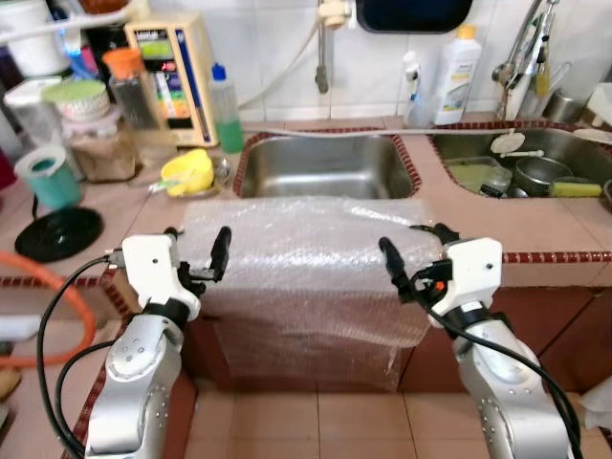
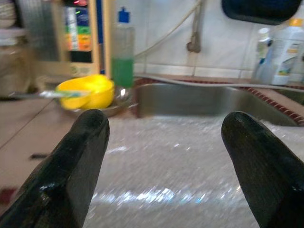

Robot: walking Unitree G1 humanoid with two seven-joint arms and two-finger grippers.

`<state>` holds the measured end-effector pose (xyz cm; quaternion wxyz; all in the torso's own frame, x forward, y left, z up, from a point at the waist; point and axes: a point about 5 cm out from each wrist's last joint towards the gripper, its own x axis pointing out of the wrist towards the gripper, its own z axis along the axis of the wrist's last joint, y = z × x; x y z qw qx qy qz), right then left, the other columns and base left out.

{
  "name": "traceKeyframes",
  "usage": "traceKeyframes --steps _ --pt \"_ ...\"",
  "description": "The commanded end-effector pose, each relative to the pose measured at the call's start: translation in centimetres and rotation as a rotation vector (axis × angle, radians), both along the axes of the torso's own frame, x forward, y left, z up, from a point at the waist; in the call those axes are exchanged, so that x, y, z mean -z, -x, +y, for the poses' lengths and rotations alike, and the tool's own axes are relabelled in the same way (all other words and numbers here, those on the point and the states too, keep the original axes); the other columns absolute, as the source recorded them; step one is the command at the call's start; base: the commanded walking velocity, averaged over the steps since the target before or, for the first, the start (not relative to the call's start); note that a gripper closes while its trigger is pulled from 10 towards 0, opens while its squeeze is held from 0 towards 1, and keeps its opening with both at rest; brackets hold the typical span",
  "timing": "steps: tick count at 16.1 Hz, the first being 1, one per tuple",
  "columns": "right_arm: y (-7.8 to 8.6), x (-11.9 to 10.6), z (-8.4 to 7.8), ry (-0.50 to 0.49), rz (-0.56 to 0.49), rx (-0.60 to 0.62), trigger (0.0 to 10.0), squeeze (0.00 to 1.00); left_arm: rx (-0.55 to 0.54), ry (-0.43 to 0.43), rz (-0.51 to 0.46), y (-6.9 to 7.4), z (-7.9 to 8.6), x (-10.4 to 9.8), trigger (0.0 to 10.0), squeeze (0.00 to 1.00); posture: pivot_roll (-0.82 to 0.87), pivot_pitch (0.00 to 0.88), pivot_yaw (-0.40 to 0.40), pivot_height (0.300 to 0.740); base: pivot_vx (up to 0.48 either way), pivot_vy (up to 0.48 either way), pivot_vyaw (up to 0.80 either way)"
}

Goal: Kitchen organization

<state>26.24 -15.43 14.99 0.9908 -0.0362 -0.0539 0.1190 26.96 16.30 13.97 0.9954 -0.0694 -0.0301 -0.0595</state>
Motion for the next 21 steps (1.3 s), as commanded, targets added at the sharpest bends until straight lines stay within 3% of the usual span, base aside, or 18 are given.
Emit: traceKeyframes --steps 1,17,21 --pt "-0.02 -0.24 -0.57 0.01 -0.008 0.021 10.0 0.0 0.019 -0.003 -0.014 -0.11 -0.59 -0.46 10.0 0.0 0.03 0.0 0.066 0.74 0.356 0.0 0.0" --pt "0.05 -0.06 -0.37 0.03 -0.01 0.022 10.0 0.0 0.041 0.001 0.011 0.22 -0.99 0.11 10.0 0.0 0.03 0.0 0.065 0.74 0.35 0.0 0.0" --pt "0.16 -0.05 -0.28 0.034 -0.008 0.02 10.0 0.0 0.029 0.01 0.007 0.35 -0.86 0.07 10.0 0.0 0.03 0.0 0.063 0.74 0.135 0.0 0.0"
